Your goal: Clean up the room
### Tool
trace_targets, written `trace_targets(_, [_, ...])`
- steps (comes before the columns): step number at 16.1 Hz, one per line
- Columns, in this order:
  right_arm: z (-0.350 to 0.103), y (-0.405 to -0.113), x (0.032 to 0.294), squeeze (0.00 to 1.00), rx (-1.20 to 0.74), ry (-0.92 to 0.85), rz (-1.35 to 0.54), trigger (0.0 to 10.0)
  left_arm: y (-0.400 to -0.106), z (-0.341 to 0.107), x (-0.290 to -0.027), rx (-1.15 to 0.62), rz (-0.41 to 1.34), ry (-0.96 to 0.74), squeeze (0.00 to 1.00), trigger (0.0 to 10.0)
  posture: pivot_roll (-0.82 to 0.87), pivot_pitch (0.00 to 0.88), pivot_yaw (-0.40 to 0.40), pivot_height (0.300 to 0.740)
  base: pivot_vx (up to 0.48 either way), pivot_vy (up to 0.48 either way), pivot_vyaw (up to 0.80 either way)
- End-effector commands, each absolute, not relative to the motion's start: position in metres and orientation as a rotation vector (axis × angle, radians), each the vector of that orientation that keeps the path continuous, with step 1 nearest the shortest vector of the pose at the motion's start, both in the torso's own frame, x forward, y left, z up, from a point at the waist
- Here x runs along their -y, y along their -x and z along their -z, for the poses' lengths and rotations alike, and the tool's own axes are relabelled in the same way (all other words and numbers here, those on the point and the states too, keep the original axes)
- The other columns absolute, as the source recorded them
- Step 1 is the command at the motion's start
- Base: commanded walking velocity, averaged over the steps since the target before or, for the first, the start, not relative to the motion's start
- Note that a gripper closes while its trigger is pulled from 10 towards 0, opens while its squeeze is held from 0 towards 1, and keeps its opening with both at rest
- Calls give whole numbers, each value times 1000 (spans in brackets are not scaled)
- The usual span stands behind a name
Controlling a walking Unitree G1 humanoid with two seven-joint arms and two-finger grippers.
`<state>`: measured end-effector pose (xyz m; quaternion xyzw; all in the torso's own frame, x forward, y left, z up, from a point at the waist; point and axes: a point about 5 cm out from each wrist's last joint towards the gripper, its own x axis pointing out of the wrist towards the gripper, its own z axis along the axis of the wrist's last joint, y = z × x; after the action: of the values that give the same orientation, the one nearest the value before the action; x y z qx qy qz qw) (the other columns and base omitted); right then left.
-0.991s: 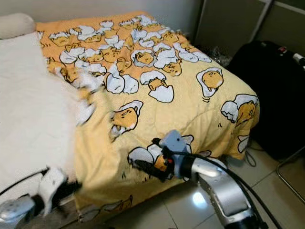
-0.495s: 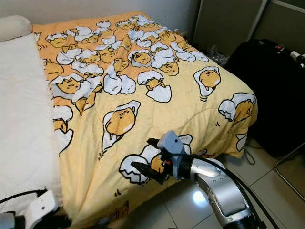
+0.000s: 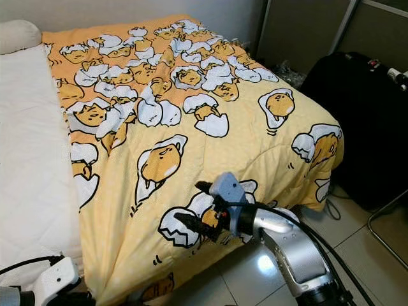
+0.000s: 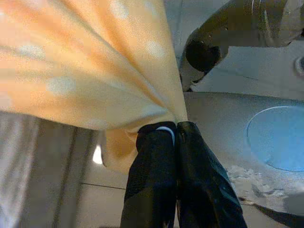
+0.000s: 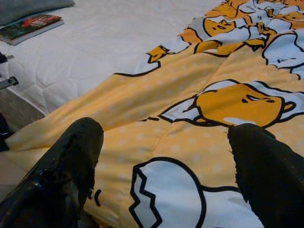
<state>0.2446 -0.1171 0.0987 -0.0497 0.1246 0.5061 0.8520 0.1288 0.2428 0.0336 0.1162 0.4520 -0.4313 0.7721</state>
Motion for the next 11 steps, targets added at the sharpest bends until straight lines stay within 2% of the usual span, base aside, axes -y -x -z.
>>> trace_targets(1, [-97,-246,119,0,-268,114,-1067,10000,-123,-31,-242,-1019,955,-212,1000,10000,-35,0,25,740,0,0,0])
trace_targets(8, [-98,-248,121,0,-260,118,-1039,10000,-139,-42,-253,-1015,928,-228,1000,10000,-43,0,37,740,0,0,0])
trace_targets(9, [-97,-251,123,0,-252,124,-994,10000,-152,-44,-256,-922,869,-274,1000,10000,-43,0,34,740,0,0,0])
trace_targets(10, [-97,-257,125,0,-224,117,-888,10000,-179,-49,-258,-721,721,-309,1000,10000,-43,0,34,740,0,0,0])
trace_targets(11, [-98,-260,125,0,-211,112,-844,10000,-190,-53,-259,-637,657,-306,1000,10000,-43,0,34,740,0,0,0])
